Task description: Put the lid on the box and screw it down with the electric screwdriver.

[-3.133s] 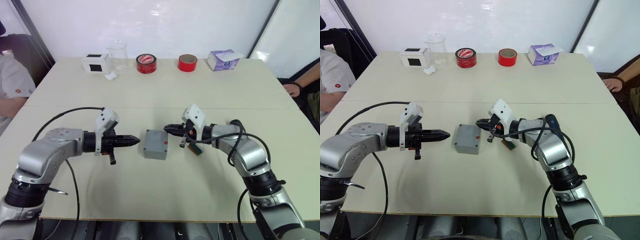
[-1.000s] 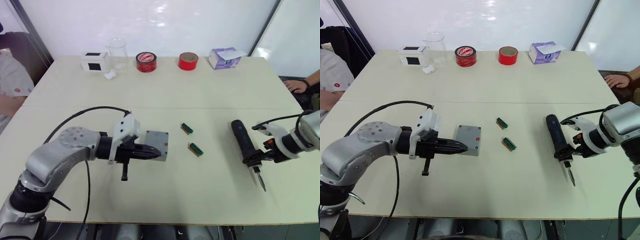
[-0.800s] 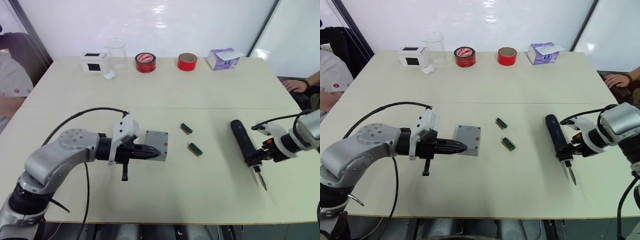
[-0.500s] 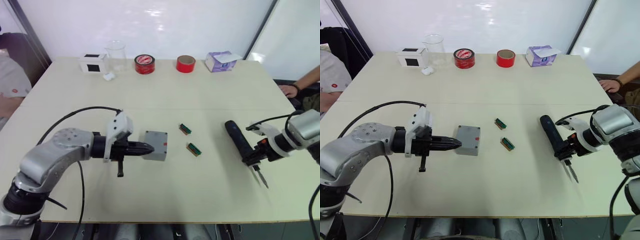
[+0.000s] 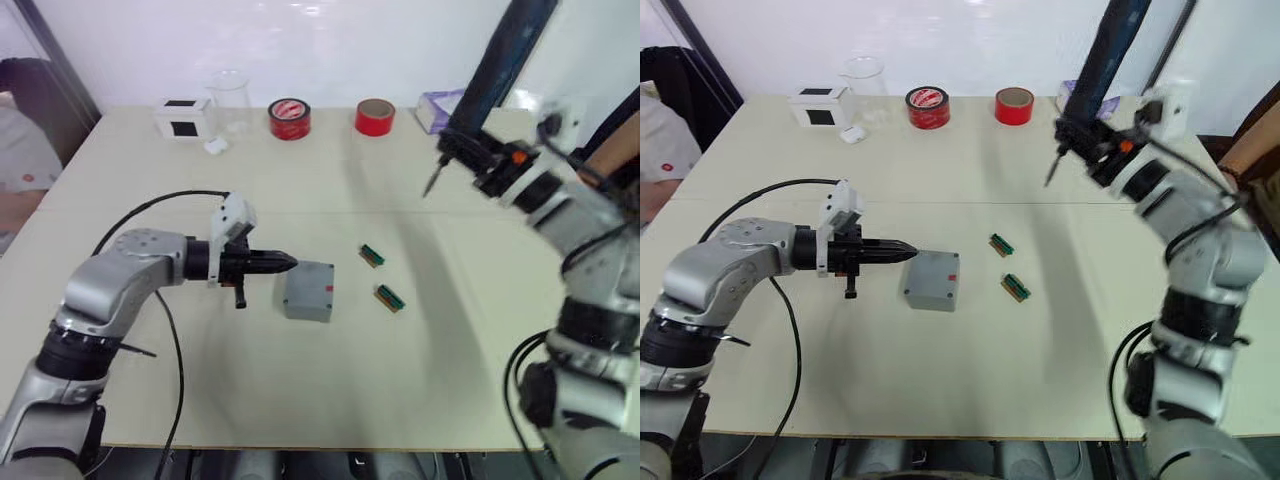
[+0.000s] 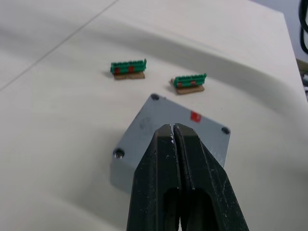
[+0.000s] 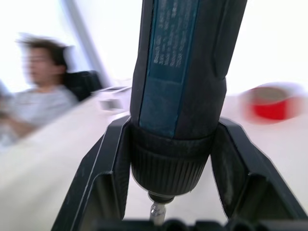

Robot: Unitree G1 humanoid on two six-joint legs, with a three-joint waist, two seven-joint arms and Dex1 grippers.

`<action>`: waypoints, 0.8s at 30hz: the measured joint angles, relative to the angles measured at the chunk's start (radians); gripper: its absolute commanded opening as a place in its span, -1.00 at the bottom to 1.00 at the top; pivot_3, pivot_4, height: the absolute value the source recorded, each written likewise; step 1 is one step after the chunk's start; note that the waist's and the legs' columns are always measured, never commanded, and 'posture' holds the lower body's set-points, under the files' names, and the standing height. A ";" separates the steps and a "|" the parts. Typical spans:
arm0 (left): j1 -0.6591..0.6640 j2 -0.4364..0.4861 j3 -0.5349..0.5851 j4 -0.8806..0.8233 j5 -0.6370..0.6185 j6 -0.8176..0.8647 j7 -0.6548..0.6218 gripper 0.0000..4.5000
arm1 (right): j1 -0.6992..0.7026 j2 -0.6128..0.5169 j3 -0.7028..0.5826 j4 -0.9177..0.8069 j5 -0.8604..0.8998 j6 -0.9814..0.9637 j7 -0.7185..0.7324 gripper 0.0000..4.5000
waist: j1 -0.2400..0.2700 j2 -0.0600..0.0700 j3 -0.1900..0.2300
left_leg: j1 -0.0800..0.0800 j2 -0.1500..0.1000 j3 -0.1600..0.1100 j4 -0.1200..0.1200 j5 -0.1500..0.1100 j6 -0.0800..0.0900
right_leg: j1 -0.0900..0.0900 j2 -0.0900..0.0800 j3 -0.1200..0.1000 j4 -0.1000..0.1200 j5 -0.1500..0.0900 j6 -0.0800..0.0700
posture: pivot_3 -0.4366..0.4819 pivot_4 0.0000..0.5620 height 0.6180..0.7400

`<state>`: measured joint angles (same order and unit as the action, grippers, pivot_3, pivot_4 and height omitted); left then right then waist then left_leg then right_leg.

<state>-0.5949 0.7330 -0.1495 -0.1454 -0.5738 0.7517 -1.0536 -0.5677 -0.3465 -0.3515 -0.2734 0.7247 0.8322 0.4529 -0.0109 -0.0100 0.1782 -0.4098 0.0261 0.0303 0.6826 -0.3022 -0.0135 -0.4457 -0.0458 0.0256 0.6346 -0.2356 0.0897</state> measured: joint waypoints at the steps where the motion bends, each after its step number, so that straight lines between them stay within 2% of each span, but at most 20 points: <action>1: -0.009 -0.006 -0.007 0.011 0.009 -0.005 -0.006 -1.00 | 0.024 0.026 0.030 -0.033 0.003 -0.005 -0.007 -0.20 | 0.000 0.000 0.000 | 0.000 -0.001 0.000 0.001 0.000 0.000 | 0.001 -0.001 0.000 0.000 0.001 0.001 | -0.05 -0.47 1.00; 3: -0.033 -0.023 -0.031 0.035 0.038 -0.027 -0.016 -1.00 | 0.072 0.075 0.116 -0.110 0.002 -0.028 -0.012 -0.20 | -0.001 0.000 0.000 | 0.000 -0.005 0.000 0.002 0.000 -0.001 | 0.002 -0.002 0.001 -0.002 0.003 0.003 | -0.05 -0.47 1.00; 7: -0.041 -0.035 -0.064 0.057 0.092 -0.064 -0.035 -1.00 | 0.122 0.096 0.231 -0.175 -0.054 -0.133 -0.004 -0.20 | 0.001 0.000 0.000 | 0.002 -0.007 -0.001 0.003 0.001 -0.001 | 0.005 -0.002 0.000 -0.002 0.003 0.004 | -0.05 -0.47 1.00; 14: -0.037 -0.052 -0.133 0.061 0.189 -0.136 -0.052 -1.00 | 0.168 0.102 0.322 -0.154 -0.145 -0.225 0.000 -0.20 | -0.004 0.000 0.000 | 0.002 -0.007 -0.002 0.003 0.001 -0.001 | 0.004 -0.001 0.000 0.000 0.003 0.004 | -0.05 -0.47 1.00; 24: -0.012 -0.113 -0.148 0.066 0.247 -0.195 -0.018 -1.00 | 0.176 0.095 0.414 -0.040 -0.274 -0.344 0.028 -0.20 | -0.001 -0.001 -0.001 | 0.003 -0.007 -0.002 0.003 0.001 -0.001 | 0.005 -0.001 0.000 0.000 0.003 0.004 | -0.05 -0.47 1.00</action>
<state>-0.6071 0.6200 -0.2971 -0.0798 -0.3272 0.5569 -1.0713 -0.3920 -0.2513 0.0625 -0.3130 0.4505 0.4882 0.4808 -0.0119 -0.0106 0.1777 -0.4064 0.0194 0.0278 0.6853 -0.3012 -0.0145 -0.4403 -0.0470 0.0255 0.6347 -0.2323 0.0932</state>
